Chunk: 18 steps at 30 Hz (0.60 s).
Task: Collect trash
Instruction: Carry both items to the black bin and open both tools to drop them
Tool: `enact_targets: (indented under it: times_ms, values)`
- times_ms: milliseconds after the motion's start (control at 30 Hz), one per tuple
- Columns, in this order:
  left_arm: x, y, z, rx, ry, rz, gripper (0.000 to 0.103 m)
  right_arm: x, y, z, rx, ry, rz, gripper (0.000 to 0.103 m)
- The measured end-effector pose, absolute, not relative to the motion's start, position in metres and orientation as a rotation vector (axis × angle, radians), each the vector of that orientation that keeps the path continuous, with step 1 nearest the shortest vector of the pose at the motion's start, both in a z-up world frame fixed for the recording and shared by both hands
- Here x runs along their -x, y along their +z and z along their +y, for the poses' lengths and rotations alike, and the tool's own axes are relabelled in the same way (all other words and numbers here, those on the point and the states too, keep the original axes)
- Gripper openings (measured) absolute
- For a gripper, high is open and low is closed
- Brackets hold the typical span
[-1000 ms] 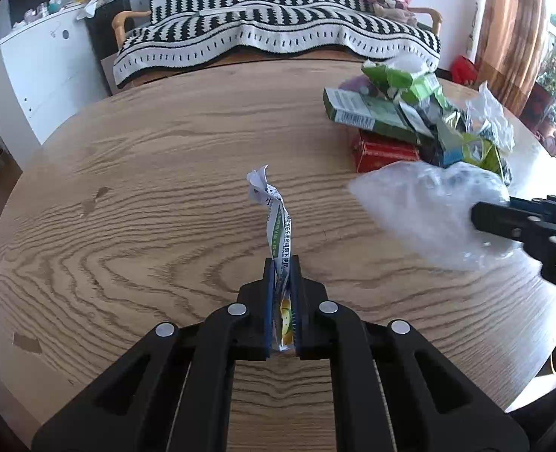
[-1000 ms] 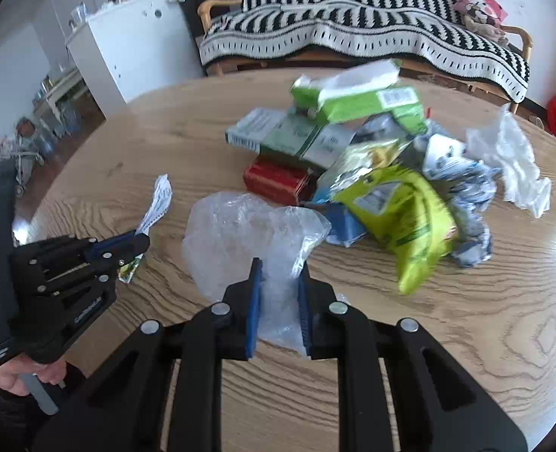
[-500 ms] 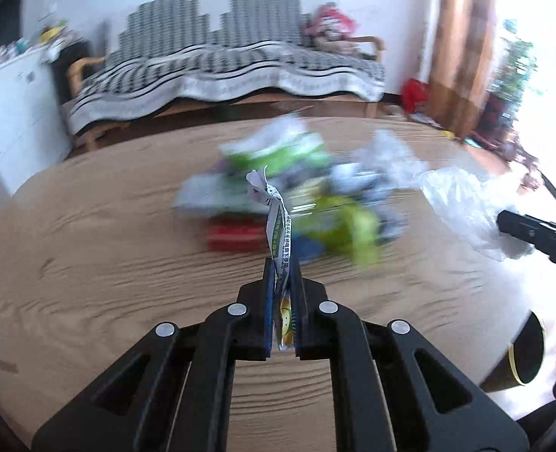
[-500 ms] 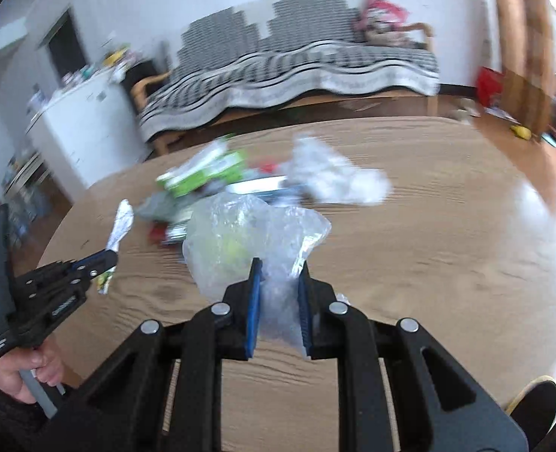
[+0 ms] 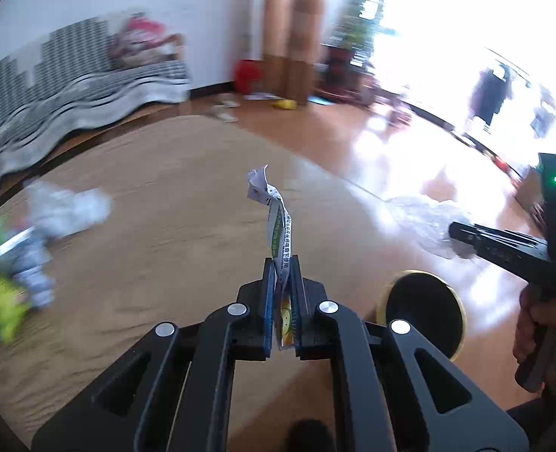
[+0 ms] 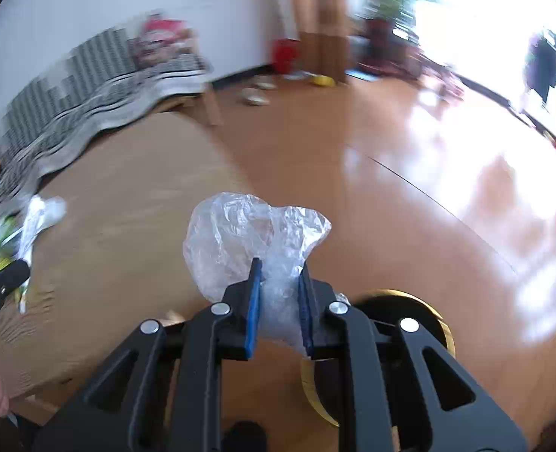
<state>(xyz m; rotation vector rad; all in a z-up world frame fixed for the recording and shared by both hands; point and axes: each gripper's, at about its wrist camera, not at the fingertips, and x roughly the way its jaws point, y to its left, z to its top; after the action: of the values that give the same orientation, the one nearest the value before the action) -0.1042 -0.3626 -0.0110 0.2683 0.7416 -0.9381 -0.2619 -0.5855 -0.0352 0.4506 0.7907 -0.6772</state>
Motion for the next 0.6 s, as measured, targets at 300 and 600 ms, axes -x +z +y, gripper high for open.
enact_targets:
  times_ms: [300, 600]
  values:
    - [0.186, -0.089, -0.487, -0.394, -1.217, 0.874, 0.007, 0.368, -0.112, -0.666, -0.647, -0.851, 0.909, 0.018]
    - [0.217, -0.149, -0.537, -0.513, -1.300, 0.996, 0.007, 0.392, -0.144, -0.684, -0.703, -0.870, 0.990, 0.018]
